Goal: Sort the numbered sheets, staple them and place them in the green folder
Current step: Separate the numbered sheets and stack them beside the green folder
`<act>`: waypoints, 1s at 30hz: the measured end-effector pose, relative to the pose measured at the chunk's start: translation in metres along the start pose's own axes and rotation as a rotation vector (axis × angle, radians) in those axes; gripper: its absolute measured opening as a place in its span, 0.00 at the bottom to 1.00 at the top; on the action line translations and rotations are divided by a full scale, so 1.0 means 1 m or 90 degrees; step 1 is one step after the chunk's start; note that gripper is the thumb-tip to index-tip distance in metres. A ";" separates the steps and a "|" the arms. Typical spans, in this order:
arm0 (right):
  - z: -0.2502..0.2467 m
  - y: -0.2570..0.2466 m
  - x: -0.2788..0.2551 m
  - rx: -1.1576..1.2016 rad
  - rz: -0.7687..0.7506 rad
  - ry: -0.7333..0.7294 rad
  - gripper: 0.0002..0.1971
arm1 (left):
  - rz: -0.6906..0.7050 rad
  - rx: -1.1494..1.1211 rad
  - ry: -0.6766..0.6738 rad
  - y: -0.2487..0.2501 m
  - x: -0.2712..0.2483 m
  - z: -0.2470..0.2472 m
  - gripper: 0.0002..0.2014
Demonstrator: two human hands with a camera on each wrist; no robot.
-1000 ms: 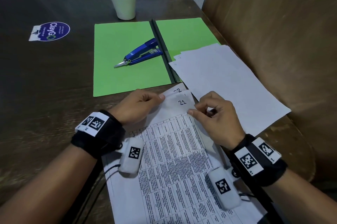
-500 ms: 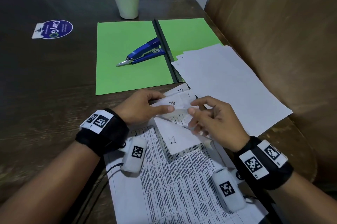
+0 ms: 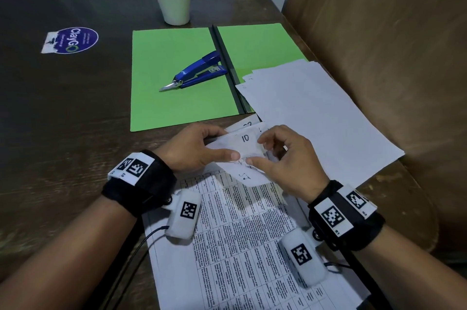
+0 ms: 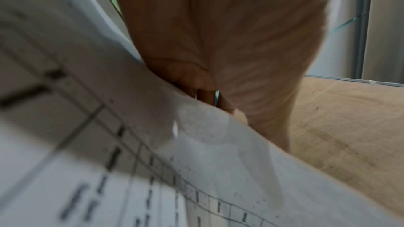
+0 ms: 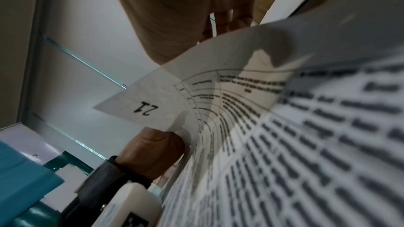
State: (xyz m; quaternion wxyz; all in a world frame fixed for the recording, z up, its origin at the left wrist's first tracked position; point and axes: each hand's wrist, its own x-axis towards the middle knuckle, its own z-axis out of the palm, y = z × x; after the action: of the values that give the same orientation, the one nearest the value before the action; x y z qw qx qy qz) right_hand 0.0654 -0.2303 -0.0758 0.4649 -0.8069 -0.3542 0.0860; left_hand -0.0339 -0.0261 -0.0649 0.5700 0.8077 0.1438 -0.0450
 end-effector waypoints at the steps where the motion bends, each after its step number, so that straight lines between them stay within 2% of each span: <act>1: 0.001 0.000 0.000 -0.004 0.000 -0.003 0.14 | -0.001 -0.002 0.002 0.000 0.000 0.000 0.24; 5: 0.002 0.000 0.002 -0.015 -0.010 0.003 0.09 | 0.000 -0.007 0.003 -0.001 0.000 0.000 0.24; 7: 0.001 0.002 0.003 -0.026 0.000 0.026 0.12 | -0.001 -0.010 0.000 -0.002 0.001 0.000 0.24; 11: 0.004 0.002 0.001 -0.048 0.034 -0.012 0.12 | 0.004 -0.021 -0.011 -0.003 0.001 -0.001 0.24; 14: 0.005 0.002 0.000 -0.052 0.015 -0.008 0.17 | 0.007 -0.015 -0.007 -0.004 0.001 -0.001 0.24; 16: 0.005 0.003 -0.002 -0.039 -0.005 -0.004 0.16 | 0.007 -0.001 0.004 -0.003 0.002 -0.001 0.23; 18: 0.006 0.003 -0.003 -0.018 -0.002 -0.002 0.13 | 0.010 0.018 0.014 -0.004 0.003 -0.002 0.27; 21: 0.004 0.003 -0.007 0.042 0.037 0.016 0.09 | 0.024 0.029 0.006 -0.008 0.005 -0.003 0.40; 22: 0.004 0.003 -0.007 0.049 0.041 0.022 0.09 | 0.025 0.024 0.003 -0.009 0.004 -0.003 0.40; 24: 0.003 0.004 -0.008 0.043 0.019 0.022 0.10 | 0.025 0.013 0.000 -0.008 0.003 -0.004 0.35; 28: 0.000 0.005 -0.010 0.009 -0.056 0.008 0.02 | 0.011 0.026 0.014 -0.007 0.003 -0.003 0.29; 30: -0.002 0.004 -0.012 -0.017 -0.079 -0.022 0.01 | 0.006 0.028 0.016 -0.007 0.004 -0.003 0.24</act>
State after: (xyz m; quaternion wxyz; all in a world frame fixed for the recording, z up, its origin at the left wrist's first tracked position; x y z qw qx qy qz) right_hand 0.0591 -0.2412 -0.0797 0.4525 -0.7877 -0.4128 0.0666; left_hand -0.0326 -0.0204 -0.0716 0.5504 0.8213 0.1459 -0.0355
